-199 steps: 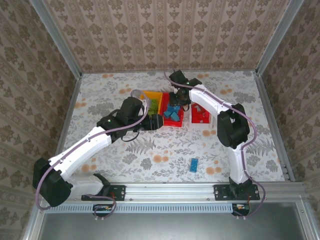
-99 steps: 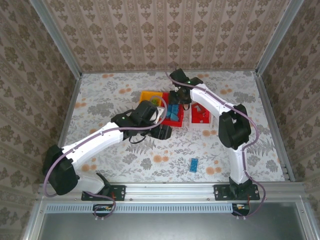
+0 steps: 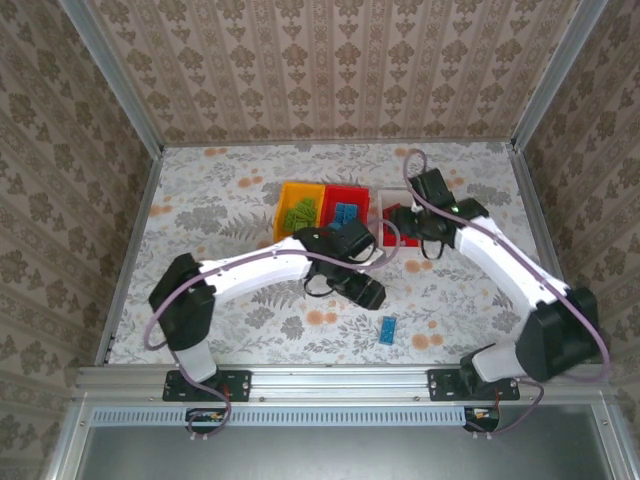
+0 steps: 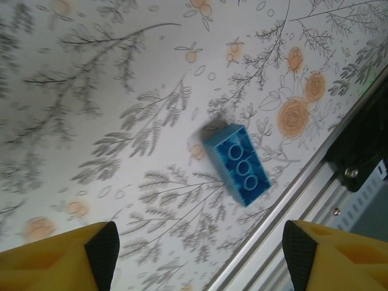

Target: Sort the legos into containers by color

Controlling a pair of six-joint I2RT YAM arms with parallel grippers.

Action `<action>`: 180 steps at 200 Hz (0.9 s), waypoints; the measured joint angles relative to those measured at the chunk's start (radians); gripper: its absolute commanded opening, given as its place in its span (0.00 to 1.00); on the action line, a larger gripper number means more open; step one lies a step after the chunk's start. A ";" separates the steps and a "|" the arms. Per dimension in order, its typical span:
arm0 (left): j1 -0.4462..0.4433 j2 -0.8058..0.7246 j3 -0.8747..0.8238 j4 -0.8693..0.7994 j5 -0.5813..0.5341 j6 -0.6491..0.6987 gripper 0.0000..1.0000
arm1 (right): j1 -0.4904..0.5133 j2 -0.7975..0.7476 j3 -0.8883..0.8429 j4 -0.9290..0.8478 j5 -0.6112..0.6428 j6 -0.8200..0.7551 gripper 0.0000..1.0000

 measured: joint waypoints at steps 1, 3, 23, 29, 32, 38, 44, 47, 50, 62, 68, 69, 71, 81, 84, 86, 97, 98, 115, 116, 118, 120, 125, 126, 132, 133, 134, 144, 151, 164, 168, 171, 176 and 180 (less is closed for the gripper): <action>-0.001 0.003 0.003 -0.002 0.000 -0.002 0.75 | -0.002 -0.011 -0.010 -0.002 -0.003 0.001 0.67; -0.004 0.016 0.014 -0.006 0.005 -0.010 0.75 | -0.005 -0.022 -0.019 -0.006 -0.002 0.007 0.68; -0.034 0.125 0.118 -0.051 0.041 -0.079 0.76 | -0.070 -0.190 -0.149 -0.027 -0.023 0.056 0.73; -0.042 0.153 0.145 -0.068 0.048 -0.095 0.76 | -0.093 -0.237 -0.180 -0.037 -0.025 0.068 0.74; -0.047 0.169 0.159 -0.077 0.053 -0.103 0.76 | -0.105 -0.260 -0.194 -0.041 -0.028 0.078 0.74; -0.057 0.197 0.182 -0.093 0.058 -0.120 0.76 | -0.131 -0.311 -0.225 -0.053 -0.032 0.091 0.75; -0.067 0.224 0.202 -0.111 0.063 -0.135 0.77 | -0.153 -0.351 -0.248 -0.066 -0.037 0.100 0.75; -0.071 0.234 0.211 -0.119 0.064 -0.141 0.77 | -0.165 -0.369 -0.258 -0.072 -0.041 0.103 0.75; -0.075 0.245 0.218 -0.127 0.066 -0.148 0.77 | -0.175 -0.388 -0.267 -0.079 -0.045 0.108 0.75; -0.092 0.282 0.245 -0.163 0.067 -0.171 0.77 | -0.212 -0.446 -0.298 -0.103 -0.060 0.125 0.75; -0.099 0.299 0.258 -0.182 0.067 -0.182 0.77 | -0.225 -0.468 -0.309 -0.114 -0.066 0.129 0.76; -0.100 0.304 0.262 -0.187 0.066 -0.185 0.77 | -0.228 -0.472 -0.311 -0.117 -0.068 0.129 0.76; -0.103 0.310 0.267 -0.195 0.066 -0.187 0.77 | -0.232 -0.480 -0.314 -0.121 -0.072 0.131 0.76; -0.114 0.336 0.290 -0.223 0.064 -0.200 0.78 | -0.246 -0.505 -0.326 -0.135 -0.082 0.137 0.76; -0.117 0.344 0.298 -0.230 0.063 -0.203 0.78 | -0.249 -0.512 -0.329 -0.139 -0.083 0.140 0.76; -0.120 0.349 0.304 -0.236 0.062 -0.205 0.78 | -0.251 -0.517 -0.331 -0.140 -0.085 0.142 0.76; -0.132 0.378 0.336 -0.261 0.057 -0.212 0.78 | -0.257 -0.538 -0.340 -0.154 -0.095 0.146 0.76; -0.132 0.381 0.339 -0.263 0.056 -0.212 0.78 | -0.257 -0.539 -0.340 -0.154 -0.095 0.147 0.76; -0.150 0.424 0.397 -0.299 0.045 -0.220 0.78 | -0.261 -0.560 -0.350 -0.171 -0.107 0.150 0.76; -0.151 0.427 0.401 -0.302 0.043 -0.220 0.78 | -0.261 -0.561 -0.350 -0.171 -0.108 0.150 0.76; -0.152 0.431 0.406 -0.304 0.042 -0.220 0.77 | -0.261 -0.564 -0.351 -0.173 -0.109 0.150 0.76; -0.154 0.436 0.412 -0.307 0.040 -0.220 0.77 | -0.261 -0.566 -0.353 -0.174 -0.109 0.151 0.76; -0.158 0.445 0.424 -0.314 0.036 -0.223 0.77 | -0.261 -0.571 -0.356 -0.178 -0.112 0.151 0.76; -0.159 0.448 0.427 -0.317 0.035 -0.223 0.77 | -0.261 -0.571 -0.356 -0.179 -0.112 0.151 0.76; -0.164 0.458 0.440 -0.328 0.027 -0.225 0.76 | -0.261 -0.576 -0.360 -0.181 -0.113 0.153 0.76; -0.164 0.460 0.442 -0.329 0.027 -0.225 0.75 | -0.261 -0.576 -0.360 -0.181 -0.113 0.154 0.76; -0.164 0.461 0.443 -0.330 0.026 -0.225 0.75 | -0.261 -0.577 -0.361 -0.182 -0.113 0.154 0.76; -0.169 0.475 0.460 -0.348 0.013 -0.228 0.72 | -0.261 -0.583 -0.367 -0.185 -0.116 0.158 0.76; -0.171 0.484 0.468 -0.360 0.002 -0.231 0.69 | -0.261 -0.585 -0.370 -0.188 -0.121 0.159 0.76; -0.171 0.500 0.489 -0.388 -0.014 -0.231 0.66 | -0.261 -0.589 -0.373 -0.193 -0.124 0.162 0.76; -0.171 0.508 0.498 -0.396 -0.018 -0.230 0.64 | -0.261 -0.591 -0.373 -0.194 -0.123 0.164 0.76; -0.170 0.513 0.504 -0.402 -0.021 -0.230 0.62 | -0.261 -0.592 -0.373 -0.194 -0.124 0.166 0.76; -0.169 0.523 0.517 -0.413 -0.028 -0.228 0.60 | -0.262 -0.594 -0.373 -0.195 -0.122 0.170 0.76; -0.168 0.532 0.525 -0.420 -0.032 -0.228 0.57 | -0.264 -0.596 -0.373 -0.196 -0.120 0.171 0.76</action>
